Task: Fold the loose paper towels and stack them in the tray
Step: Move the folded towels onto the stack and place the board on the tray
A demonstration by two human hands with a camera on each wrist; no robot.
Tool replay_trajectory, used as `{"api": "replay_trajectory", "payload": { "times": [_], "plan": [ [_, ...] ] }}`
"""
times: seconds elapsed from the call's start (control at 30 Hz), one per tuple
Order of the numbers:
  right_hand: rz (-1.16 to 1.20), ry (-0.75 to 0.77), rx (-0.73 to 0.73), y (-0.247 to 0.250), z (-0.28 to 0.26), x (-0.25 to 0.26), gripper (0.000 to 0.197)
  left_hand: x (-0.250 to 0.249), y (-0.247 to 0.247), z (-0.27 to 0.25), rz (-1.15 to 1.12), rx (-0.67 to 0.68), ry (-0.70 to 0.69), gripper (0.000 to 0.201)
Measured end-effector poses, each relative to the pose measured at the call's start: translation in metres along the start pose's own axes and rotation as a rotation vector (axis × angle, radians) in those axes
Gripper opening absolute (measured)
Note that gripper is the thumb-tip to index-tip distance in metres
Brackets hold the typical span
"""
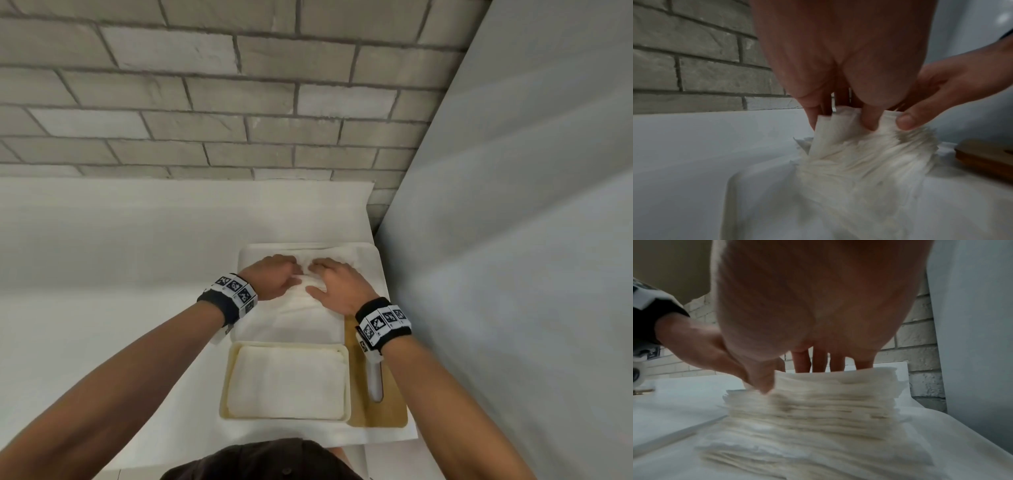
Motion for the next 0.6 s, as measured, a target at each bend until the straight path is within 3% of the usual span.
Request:
{"api": "replay_trajectory", "payload": {
  "times": [0.1,0.3,0.47,0.6],
  "plan": [
    [-0.080,0.007,-0.004,-0.002,0.004,0.000,0.057,-0.004,-0.005,-0.001,0.086,0.022,0.014,0.050],
    [-0.137,0.036,0.000,-0.002,0.009,-0.003,0.063,-0.002,0.002,0.006,0.077,-0.009,0.059,0.036],
    [-0.221,0.017,-0.103,0.003,0.019,0.000,0.041,-0.006,0.015,0.006,0.100,-0.066,0.093,0.036],
    [-0.236,-0.003,-0.179,0.021,0.024,-0.001,0.033,-0.010,0.042,-0.006,-0.010,-0.182,0.146,0.040]
  ]
}}
Point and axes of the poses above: each hand's wrist, its own z-axis towards the middle knuckle, its own y-axis out of the back of the hand, x = y × z, the point moved 6 cm from there along z, towards the middle knuckle, and after that the axes turned 5 degrees about y, right-handed, at the moved point
